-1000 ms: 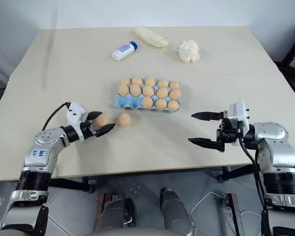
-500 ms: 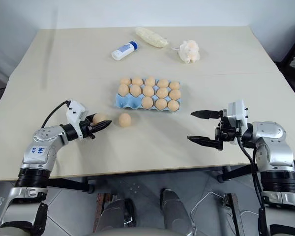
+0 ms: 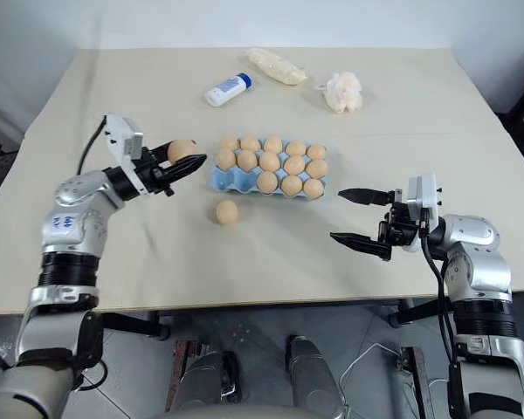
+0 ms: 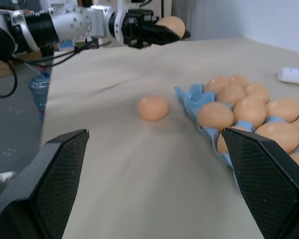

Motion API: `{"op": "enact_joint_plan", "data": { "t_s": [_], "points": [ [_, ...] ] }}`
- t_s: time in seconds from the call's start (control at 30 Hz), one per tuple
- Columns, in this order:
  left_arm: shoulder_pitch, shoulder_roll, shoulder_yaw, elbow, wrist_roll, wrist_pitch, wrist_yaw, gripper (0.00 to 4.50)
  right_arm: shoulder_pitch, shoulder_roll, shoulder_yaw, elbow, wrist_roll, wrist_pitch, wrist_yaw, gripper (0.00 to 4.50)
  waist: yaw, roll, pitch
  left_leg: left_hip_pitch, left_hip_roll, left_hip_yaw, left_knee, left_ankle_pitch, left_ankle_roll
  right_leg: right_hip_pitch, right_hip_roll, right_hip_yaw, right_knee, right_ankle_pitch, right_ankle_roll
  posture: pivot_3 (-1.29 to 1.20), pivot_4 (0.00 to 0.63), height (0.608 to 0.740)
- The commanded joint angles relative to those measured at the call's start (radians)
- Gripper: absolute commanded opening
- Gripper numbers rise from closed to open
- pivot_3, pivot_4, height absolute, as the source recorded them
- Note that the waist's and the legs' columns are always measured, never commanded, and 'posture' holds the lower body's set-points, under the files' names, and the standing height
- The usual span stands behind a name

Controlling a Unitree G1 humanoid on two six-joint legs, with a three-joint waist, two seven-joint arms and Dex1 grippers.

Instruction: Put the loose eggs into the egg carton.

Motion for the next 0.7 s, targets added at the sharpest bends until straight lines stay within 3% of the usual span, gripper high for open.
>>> {"op": "enact_joint_plan", "data": {
  "t_s": [0.03,0.33,0.53,0.7],
  "points": [
    [-0.089,-0.041,-0.026,0.145,0.016,-0.095,-0.079,1.84,-0.013,0.022,-0.057,-0.014,0.021,-0.027,-0.052,4.5,0.0,0.0,0.0,0.0,0.0,0.0,0.0,0.0,0.0,0.0,0.0,0.0,0.0,0.0,0.0,0.0,0.15,0.74],
    [-0.278,-0.118,-0.062,0.526,0.126,-0.252,-0.08,1.84,0.078,0.035,-0.065,-0.095,0.015,-0.017,-0.138,4.5,-0.001,0.0,0.0,-0.001,0.0,-0.003,-0.001,-0.001,0.0,-0.001,0.0,0.001,-0.001,0.0,0.0,0.0,0.15,0.74],
    [-0.332,-0.138,-0.062,0.634,0.181,-0.29,-0.014,1.84,0.115,0.027,-0.077,-0.134,0.02,-0.011,-0.17,4.5,-0.002,0.0,0.0,-0.001,0.0,-0.007,0.0,0.0,0.0,0.0,0.001,0.001,0.0,0.001,0.001,0.0,0.15,0.74],
    [-0.339,-0.137,-0.068,0.653,0.224,-0.307,0.015,3.38,0.129,0.023,-0.088,-0.145,0.021,-0.007,-0.177,4.5,-0.002,0.0,0.0,-0.001,0.0,-0.007,0.0,0.0,0.0,0.0,0.001,0.001,0.0,0.001,0.001,0.0,0.15,0.74]
  ]
}}
